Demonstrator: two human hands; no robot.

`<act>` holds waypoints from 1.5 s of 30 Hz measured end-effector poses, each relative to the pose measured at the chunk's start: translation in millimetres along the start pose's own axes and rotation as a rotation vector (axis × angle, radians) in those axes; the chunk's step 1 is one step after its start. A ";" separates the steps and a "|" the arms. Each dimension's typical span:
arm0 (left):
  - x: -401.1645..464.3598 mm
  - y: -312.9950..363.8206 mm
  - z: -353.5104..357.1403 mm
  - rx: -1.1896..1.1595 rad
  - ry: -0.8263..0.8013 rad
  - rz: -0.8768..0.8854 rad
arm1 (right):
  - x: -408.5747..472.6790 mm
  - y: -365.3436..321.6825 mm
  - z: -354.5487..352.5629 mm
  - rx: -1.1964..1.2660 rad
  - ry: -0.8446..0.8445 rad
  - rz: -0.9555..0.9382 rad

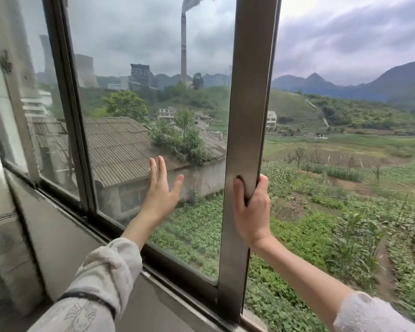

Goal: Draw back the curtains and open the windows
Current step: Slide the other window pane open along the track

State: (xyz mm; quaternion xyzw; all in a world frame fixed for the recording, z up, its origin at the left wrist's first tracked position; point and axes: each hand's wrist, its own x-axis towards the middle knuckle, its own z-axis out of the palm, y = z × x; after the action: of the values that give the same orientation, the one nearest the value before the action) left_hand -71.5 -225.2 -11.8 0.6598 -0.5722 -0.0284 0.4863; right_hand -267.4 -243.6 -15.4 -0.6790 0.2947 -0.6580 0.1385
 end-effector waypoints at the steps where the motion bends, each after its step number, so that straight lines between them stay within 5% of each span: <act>1: -0.2 -6.1 -2.3 -0.003 0.019 0.005 | 0.9 0.1 13.9 0.005 -0.007 -0.007; 7: 7.2 -44.2 -16.3 0.104 0.000 0.097 | 10.4 -2.0 94.1 0.028 -0.048 -0.032; 17: 58.6 -133.6 -60.3 0.183 -0.156 -0.006 | 30.2 0.1 231.7 0.079 -0.152 -0.014; 29: 97.3 -194.9 -98.4 0.065 -0.293 -0.186 | 55.2 1.1 339.2 0.097 -0.511 -0.010; 35: 120.2 -217.7 -97.1 0.161 -0.185 -0.264 | 62.2 4.3 386.9 0.216 -0.732 0.082; 45: 134.7 -253.0 -110.9 0.181 -0.034 -0.289 | 73.2 9.4 440.9 0.257 -0.808 0.066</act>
State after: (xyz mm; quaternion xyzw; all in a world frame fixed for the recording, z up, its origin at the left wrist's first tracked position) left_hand 224.8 -295.5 -54.2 0.7755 -0.4800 -0.0577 0.4061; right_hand 157.7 -381.7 -3.6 -0.8497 0.1538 -0.3654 0.3475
